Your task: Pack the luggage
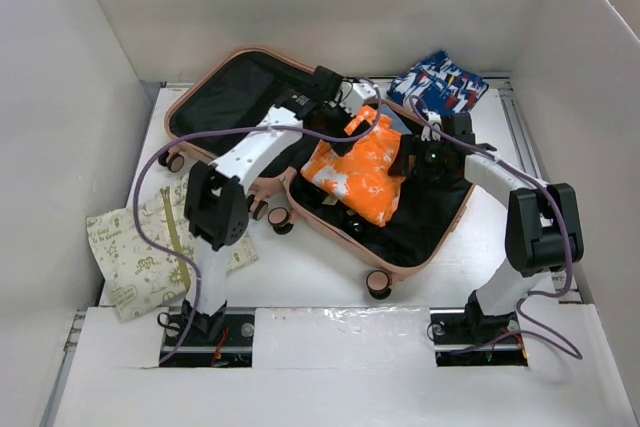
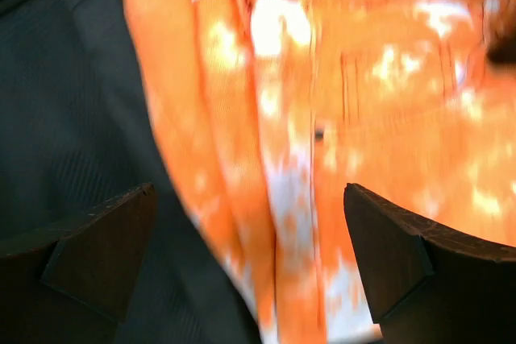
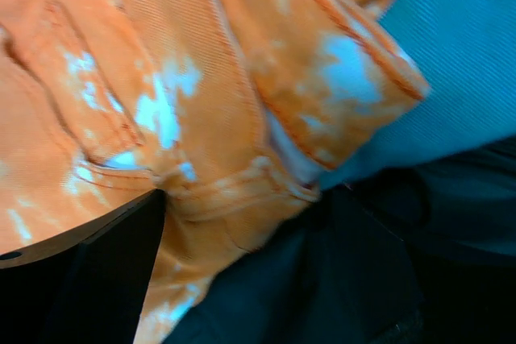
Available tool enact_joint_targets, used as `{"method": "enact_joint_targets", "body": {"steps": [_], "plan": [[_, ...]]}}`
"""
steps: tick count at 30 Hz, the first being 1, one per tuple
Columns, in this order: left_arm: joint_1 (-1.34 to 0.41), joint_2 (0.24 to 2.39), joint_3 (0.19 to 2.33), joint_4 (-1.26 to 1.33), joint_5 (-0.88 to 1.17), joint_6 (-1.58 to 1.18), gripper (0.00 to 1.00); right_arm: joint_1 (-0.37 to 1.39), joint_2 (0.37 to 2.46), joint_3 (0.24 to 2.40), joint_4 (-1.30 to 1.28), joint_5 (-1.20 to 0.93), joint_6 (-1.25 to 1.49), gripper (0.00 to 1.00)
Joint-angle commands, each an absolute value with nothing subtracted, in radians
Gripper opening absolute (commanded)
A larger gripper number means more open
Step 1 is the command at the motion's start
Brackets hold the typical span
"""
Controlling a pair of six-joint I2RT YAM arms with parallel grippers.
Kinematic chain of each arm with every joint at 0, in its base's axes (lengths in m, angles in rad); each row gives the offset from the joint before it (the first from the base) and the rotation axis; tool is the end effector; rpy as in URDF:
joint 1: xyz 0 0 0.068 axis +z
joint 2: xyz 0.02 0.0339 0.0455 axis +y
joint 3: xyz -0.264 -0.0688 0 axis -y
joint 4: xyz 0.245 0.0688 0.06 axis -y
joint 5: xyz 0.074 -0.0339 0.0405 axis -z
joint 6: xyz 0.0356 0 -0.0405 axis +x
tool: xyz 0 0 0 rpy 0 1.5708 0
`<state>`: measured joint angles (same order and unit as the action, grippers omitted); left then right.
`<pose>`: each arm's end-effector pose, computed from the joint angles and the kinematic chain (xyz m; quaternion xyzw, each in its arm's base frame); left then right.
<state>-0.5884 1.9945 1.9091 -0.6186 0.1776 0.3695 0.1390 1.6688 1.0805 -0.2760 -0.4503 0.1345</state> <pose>0.3799 -0.2610 0.3225 0.4496 0.7851 -0.1257 0.4070 0.3462 0.0641 0.2095 -0.0793 0.9144 0.2535 0.3055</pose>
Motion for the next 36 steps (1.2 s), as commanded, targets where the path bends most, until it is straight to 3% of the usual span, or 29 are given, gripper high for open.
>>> {"method": "enact_joint_targets", "body": {"steps": [1, 5, 8, 9, 10, 12, 16, 18, 19, 23, 27, 29, 30, 31, 34, 36], "plan": [[-0.574, 2.048, 2.043, -0.6, 0.235, 0.325, 1.0, 0.172, 1.678, 1.062, -0.158, -0.564, 0.183, 0.88], [-0.574, 2.146, 2.054, -0.588, 0.175, 0.29, 1.0, 0.209, 1.735, 1.052, -0.107, -0.636, 0.201, 0.77], [-0.574, 2.171, 2.022, -0.572, 0.175, 0.29, 0.93, 0.221, 1.767, 1.043, -0.054, -0.678, 0.235, 0.52], [-0.574, 2.161, 1.979, -0.562, 0.175, 0.29, 0.88, 0.209, 1.778, 1.043, -0.043, -0.678, 0.247, 0.32], [-0.565, 2.142, 1.956, -0.537, 0.184, 0.29, 0.74, 0.209, 1.766, 1.013, -0.043, -0.667, 0.256, 0.2], [-0.565, 2.117, 1.896, -0.517, 0.213, 0.29, 0.66, 0.181, 1.727, 0.982, -0.043, -0.623, 0.265, 0.0], [-0.565, 2.068, 1.853, -0.494, 0.245, 0.313, 0.61, 0.138, 1.593, 0.907, -0.093, -0.554, 0.265, 0.0], [-0.555, 2.059, 1.853, -0.494, 0.258, 0.313, 0.68, 0.126, 1.517, 0.888, -0.144, -0.519, 0.256, 0.0], [-0.555, 2.059, 1.853, -0.494, 0.258, 0.313, 0.77, 0.126, 1.494, 0.888, -0.196, -0.476, 0.256, 0.0], [-0.555, 2.02, 1.853, -0.463, 0.258, 0.29, 0.88, 0.106, 1.43, 0.888, -0.285, -0.431, 0.213, 0.0], [-0.555, 1.997, 1.853, -0.463, 0.268, 0.281, 0.89, 0.106, 1.492, 0.9, -0.261, -0.477, 0.17, 0.0], [-0.555, 1.997, 1.844, -0.463, 0.229, 0.272, 0.89, 0.106, 1.54, 0.931, -0.276, -0.491, 0.146, 0.17], [-0.555, 1.997, 1.844, -0.463, 0.218, 0.272, 0.89, 0.097, 1.557, 0.951, -0.328, -0.471, 0.132, 0.42], [-0.555, 1.997, 1.844, -0.474, 0.206, 0.272, 0.89, 0.097, 1.557, 0.986, -0.357, -0.447, 0.106, 0.56], [-0.555, 1.976, 1.832, -0.454, 0.17, 0.272, 0.89, 0.074, 1.478, 1.044, -0.466, -0.313, 0.057, 0.79], [-0.555, 1.956, 1.841, -0.431, 0.156, 0.272, 0.89, 0.064, 1.436, 1.095, -0.529, -0.208, 0.025, 0.83]]}}
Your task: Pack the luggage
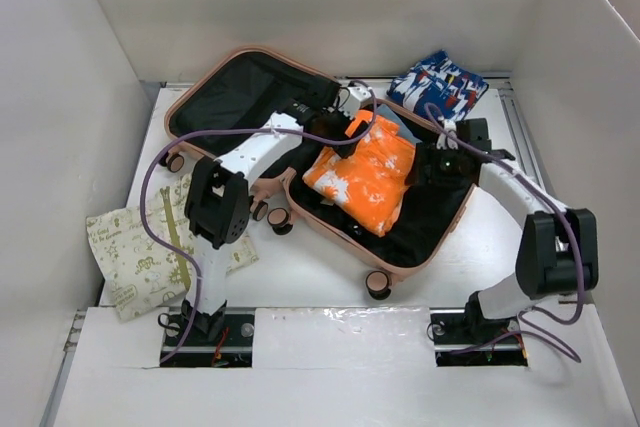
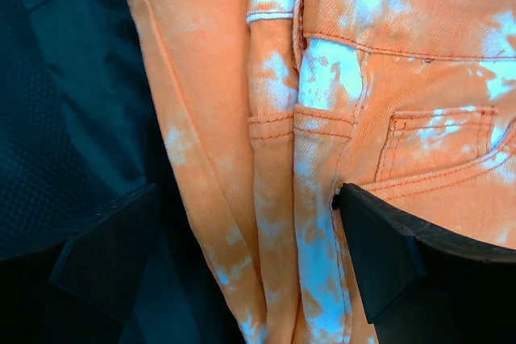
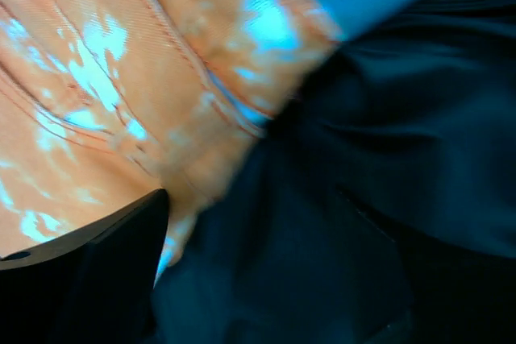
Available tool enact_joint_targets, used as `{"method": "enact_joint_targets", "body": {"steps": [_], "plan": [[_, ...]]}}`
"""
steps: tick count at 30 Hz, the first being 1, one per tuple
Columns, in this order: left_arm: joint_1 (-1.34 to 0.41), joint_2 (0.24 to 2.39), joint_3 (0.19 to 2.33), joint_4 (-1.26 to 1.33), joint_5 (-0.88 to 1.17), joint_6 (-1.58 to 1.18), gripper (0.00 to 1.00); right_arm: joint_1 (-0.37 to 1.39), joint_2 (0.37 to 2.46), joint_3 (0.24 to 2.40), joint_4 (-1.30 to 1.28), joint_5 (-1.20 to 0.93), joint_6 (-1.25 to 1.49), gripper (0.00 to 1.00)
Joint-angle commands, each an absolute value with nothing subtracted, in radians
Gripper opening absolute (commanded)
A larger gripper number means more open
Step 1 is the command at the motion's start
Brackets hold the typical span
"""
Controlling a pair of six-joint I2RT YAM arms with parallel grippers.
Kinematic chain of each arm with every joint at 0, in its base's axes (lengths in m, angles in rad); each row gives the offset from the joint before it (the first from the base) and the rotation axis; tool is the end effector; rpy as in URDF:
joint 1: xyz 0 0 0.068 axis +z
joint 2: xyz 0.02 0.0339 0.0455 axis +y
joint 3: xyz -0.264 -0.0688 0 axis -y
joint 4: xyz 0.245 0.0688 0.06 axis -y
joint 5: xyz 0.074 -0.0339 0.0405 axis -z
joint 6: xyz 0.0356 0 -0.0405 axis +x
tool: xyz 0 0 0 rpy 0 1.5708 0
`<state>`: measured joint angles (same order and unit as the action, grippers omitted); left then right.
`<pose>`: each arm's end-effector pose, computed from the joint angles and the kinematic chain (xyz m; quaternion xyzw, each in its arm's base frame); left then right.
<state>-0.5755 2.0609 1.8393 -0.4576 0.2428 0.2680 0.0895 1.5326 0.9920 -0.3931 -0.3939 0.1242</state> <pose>0.3988 -0.2689 0.2829 0.4143 0.7958 -0.1735 0.4062 0.3120 0.0417 0.2168 -0.0451 0.9323 0.2175 0.2856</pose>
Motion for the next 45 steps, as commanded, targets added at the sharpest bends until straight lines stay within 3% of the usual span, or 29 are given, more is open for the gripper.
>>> {"method": "enact_joint_targets", "body": {"steps": [1, 6, 12, 21, 24, 28, 29, 33, 45], "plan": [[-0.555, 1.942, 1.867, -0.431, 0.147, 0.272, 0.89, 0.064, 1.421, 1.126, -0.579, -0.178, 0.009, 0.84], [-0.555, 1.942, 1.939, -0.422, 0.188, 0.272, 0.84, 0.075, 1.391, 1.307, -0.635, -0.123, -0.054, 0.86], [-0.575, 2.006, 1.901, -0.399, 0.198, 0.281, 0.59, -0.044, 1.501, 1.478, -0.635, -0.17, -0.075, 0.85], [-0.566, 2.121, 1.91, -0.422, 0.084, 0.27, 0.59, -0.164, 1.85, 1.914, -0.68, -0.216, -0.055, 0.86], [-0.557, 2.121, 1.962, -0.433, 0.084, 0.281, 0.64, -0.196, 1.986, 2.028, -0.643, -0.187, -0.003, 0.88], [-0.535, 2.121, 2.117, -0.5, 0.095, 0.291, 0.78, -0.222, 2.189, 2.181, -0.614, -0.225, 0.055, 0.99], [-0.535, 2.121, 2.164, -0.5, 0.095, 0.304, 0.83, -0.222, 2.232, 2.216, -0.601, -0.225, 0.055, 0.99], [-0.526, 2.068, 2.165, -0.5, 0.051, 0.354, 0.89, -0.222, 2.472, 2.437, -0.597, -0.212, 0.095, 0.99], [-0.474, 2.128, 2.224, -0.572, 0.031, 0.291, 0.9, -0.155, 2.643, 2.442, -0.571, -0.029, 0.278, 0.98]]}}
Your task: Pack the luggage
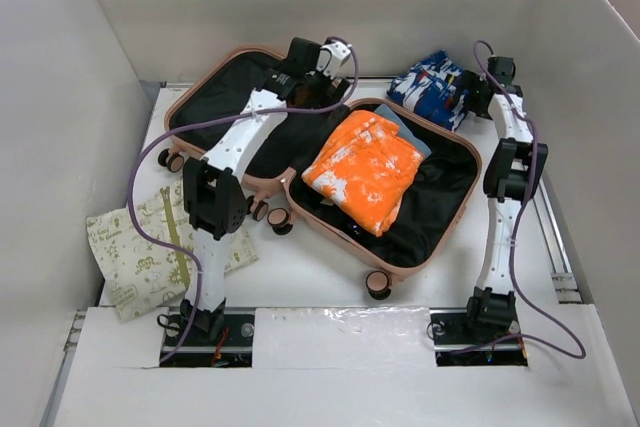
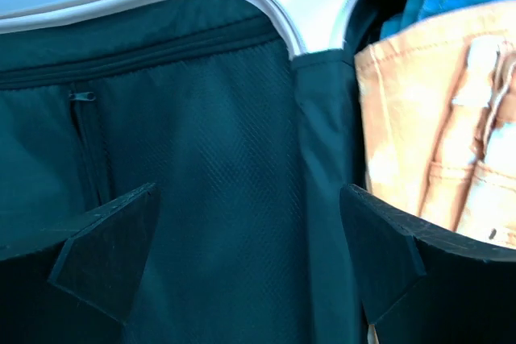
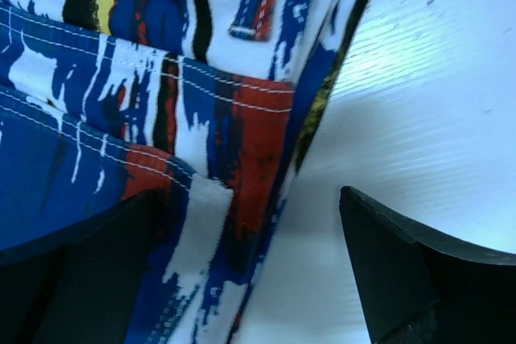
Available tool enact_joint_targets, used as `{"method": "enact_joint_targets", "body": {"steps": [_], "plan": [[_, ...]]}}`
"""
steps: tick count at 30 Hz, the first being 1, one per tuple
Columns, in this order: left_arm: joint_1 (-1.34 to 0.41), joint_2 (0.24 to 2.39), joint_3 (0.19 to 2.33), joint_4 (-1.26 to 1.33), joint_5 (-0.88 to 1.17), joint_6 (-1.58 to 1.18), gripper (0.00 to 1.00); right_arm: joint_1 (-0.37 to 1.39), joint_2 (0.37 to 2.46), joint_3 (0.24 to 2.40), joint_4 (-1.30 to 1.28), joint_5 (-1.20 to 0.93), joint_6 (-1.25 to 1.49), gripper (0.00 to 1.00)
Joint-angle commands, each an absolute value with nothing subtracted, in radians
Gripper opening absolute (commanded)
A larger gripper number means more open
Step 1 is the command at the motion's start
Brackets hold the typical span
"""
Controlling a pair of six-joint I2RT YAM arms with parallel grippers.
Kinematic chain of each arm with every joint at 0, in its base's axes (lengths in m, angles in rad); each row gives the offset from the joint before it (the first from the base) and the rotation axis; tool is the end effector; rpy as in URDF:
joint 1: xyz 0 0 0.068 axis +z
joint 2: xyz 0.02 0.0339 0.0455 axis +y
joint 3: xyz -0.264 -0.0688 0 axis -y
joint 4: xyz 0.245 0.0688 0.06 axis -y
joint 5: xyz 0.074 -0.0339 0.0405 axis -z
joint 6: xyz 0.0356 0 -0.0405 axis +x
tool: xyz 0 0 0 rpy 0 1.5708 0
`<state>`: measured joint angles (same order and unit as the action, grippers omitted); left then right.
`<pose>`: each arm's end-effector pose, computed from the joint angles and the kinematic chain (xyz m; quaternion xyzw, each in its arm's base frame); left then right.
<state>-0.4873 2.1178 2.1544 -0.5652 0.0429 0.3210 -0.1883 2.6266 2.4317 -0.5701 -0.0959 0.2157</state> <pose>0.4363 -0.2329 0.3526 0.3508 0.7930 -0.0599 0.4945 0.5711 -0.1053 0.1792 0.1659 0.9040 0.0495 0.3910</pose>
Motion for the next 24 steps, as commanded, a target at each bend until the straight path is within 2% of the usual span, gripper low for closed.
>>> {"method": "enact_joint_targets", "body": {"steps": [1, 8, 11, 15, 16, 17, 24], "plan": [[-0.474, 2.128, 2.241, -0.572, 0.031, 0.281, 0.9, -0.155, 2.654, 2.457, -0.581, -0.038, 0.29, 0.97], [-0.449, 2.137, 2.252, -0.554, -0.017, 0.29, 0.92, -0.146, 2.721, 2.47, -0.572, -0.091, 0.431, 0.84], [-0.423, 2.137, 2.252, -0.545, -0.017, 0.29, 0.92, -0.146, 2.721, 2.47, -0.539, -0.091, 0.477, 0.67], [-0.388, 2.137, 2.252, -0.545, -0.026, 0.29, 0.92, -0.167, 2.732, 2.448, -0.488, -0.156, 0.564, 0.25], [-0.388, 2.137, 2.252, -0.545, -0.026, 0.29, 0.92, -0.167, 2.732, 2.435, -0.468, -0.166, 0.584, 0.04], [-0.379, 2.137, 2.252, -0.545, -0.035, 0.29, 0.92, -0.178, 2.732, 2.424, -0.456, -0.176, 0.584, 0.0], [-0.35, 2.117, 2.252, -0.545, -0.035, 0.29, 0.92, -0.198, 2.599, 2.241, -0.166, -0.366, 0.657, 0.0]]}}
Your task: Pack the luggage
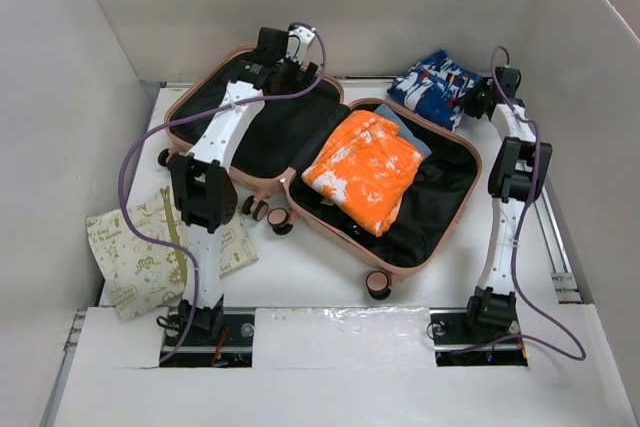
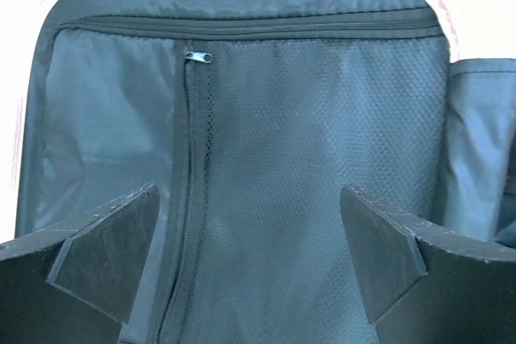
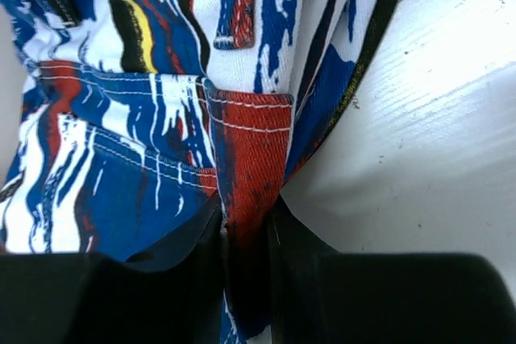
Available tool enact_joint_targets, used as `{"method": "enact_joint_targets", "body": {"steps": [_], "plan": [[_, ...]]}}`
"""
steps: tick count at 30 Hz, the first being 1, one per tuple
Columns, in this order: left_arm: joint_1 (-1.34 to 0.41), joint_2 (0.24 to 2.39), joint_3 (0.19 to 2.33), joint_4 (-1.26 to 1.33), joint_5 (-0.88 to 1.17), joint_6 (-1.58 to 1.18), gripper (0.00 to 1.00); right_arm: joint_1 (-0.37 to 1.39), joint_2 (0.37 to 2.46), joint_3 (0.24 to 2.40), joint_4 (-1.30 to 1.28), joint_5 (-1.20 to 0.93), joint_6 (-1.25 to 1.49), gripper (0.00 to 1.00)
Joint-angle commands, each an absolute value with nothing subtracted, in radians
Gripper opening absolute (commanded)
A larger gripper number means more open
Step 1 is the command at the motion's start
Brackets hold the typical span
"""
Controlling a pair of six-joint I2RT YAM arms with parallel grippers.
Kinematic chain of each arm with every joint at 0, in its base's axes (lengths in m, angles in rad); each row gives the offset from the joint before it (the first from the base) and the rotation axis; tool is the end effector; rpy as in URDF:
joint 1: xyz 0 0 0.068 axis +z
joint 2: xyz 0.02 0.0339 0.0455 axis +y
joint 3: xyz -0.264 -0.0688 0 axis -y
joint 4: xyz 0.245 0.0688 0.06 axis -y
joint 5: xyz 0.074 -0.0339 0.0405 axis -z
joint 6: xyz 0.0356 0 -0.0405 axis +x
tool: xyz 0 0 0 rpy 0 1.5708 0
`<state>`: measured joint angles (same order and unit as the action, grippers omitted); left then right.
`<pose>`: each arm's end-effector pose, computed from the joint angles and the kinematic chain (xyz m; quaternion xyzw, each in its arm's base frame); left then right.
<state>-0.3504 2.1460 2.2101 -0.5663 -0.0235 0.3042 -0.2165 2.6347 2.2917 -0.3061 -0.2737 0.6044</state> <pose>0.4702 -0.1710 0.3578 0.2710 0.8168 -0.0017 0.5093 0.5763 -0.1169 0.1503 0.2984 0.8378 0.2048 0.4087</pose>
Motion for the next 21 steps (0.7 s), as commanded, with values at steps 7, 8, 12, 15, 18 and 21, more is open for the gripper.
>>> {"method": "enact_joint_targets", "body": {"steps": [7, 8, 12, 15, 18, 21], "plan": [[-0.339, 2.068, 2.22, -0.523, -0.015, 0.272, 0.92, -0.207, 2.453, 2.215, -0.011, -0.475, 0.804, 0.0], [-0.339, 2.057, 2.209, -0.511, -0.005, 0.272, 0.92, -0.207, 2.435, 2.203, 0.003, -0.476, 0.821, 0.0], [-0.339, 2.022, 2.151, -0.502, -0.005, 0.262, 0.92, -0.207, 2.341, 2.113, 0.087, -0.466, 0.896, 0.0], [-0.33, 1.994, 2.135, -0.502, 0.005, 0.25, 0.92, -0.207, 2.286, 2.042, 0.133, -0.457, 0.951, 0.0], [-0.321, 1.973, 2.111, -0.502, 0.026, 0.239, 0.92, -0.207, 2.257, 2.022, 0.153, -0.457, 0.971, 0.0], [-0.311, 1.953, 2.089, -0.502, 0.026, 0.23, 0.92, -0.198, 2.234, 1.999, 0.164, -0.448, 0.995, 0.0]]}}
